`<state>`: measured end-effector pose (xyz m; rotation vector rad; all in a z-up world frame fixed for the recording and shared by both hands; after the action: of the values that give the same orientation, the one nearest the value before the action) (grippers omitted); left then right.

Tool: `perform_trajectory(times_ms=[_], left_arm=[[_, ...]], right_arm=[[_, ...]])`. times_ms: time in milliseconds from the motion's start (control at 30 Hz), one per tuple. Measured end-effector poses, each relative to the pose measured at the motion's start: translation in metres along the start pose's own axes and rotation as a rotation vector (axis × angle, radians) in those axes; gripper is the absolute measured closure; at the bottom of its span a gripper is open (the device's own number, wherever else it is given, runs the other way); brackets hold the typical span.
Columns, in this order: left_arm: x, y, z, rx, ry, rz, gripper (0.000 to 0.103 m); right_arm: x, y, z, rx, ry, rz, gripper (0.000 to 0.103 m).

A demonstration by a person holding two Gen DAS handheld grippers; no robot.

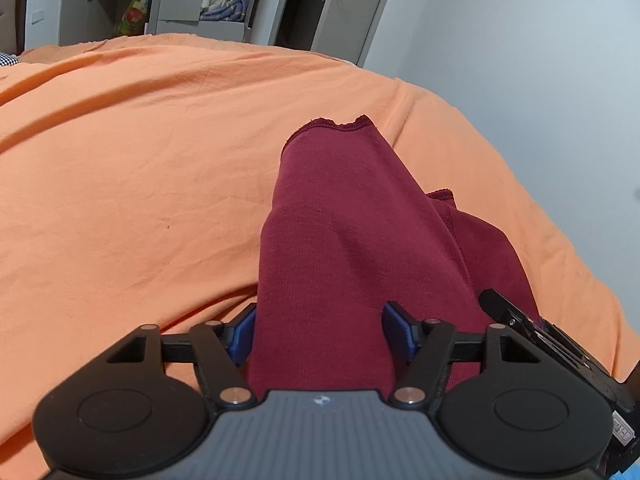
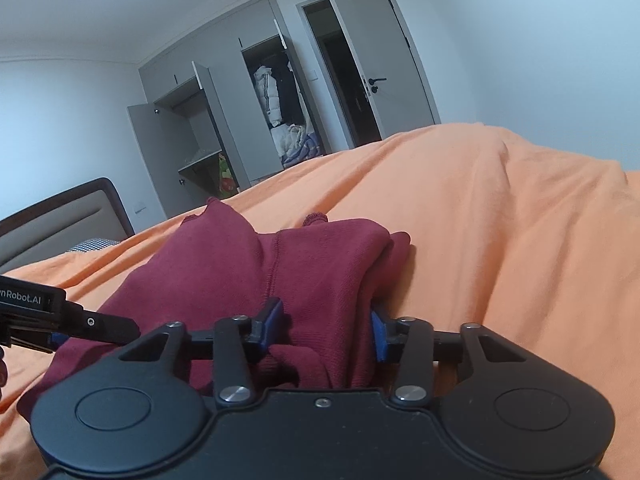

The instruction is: Fold small clothes

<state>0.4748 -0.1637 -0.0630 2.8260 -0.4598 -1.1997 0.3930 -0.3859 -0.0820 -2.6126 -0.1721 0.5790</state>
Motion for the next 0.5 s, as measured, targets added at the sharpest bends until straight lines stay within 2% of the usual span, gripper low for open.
perform_trajectory(times_ms=[100, 200, 367, 500], left_arm=[[-0.005, 0.002, 0.000, 0.005, 0.012, -0.018, 0.039], [-0.009, 0.012, -0.003, 0.055, 0.026, -0.053, 0.042], [-0.018, 0.013, -0.006, 0.067, 0.047, -0.051, 0.051], [-0.027, 0.012, -0.006, 0.059, 0.059, -0.034, 0.053]], right_arm=[[-0.005, -0.012, 0.004, -0.039, 0.016, 0.027, 0.074], [-0.008, -0.022, 0.004, -0.087, 0.029, 0.049, 0.078], [-0.021, -0.025, -0.002, -0.025, 0.058, 0.050, 0.085], [-0.039, -0.038, 0.001, -0.003, 0.096, 0.037, 0.086]])
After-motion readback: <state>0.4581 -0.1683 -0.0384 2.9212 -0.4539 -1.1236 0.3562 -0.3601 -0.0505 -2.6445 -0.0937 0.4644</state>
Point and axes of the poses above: each gripper's, at about its wrist camera, not at the fingertips, and x roughly the way its jaws point, y to its right, z to its underside, the point moved 4 cm from there along x, roughly the way its jaws point, and after that the axes turned 10 degrees about x, right-handed, at the moved point
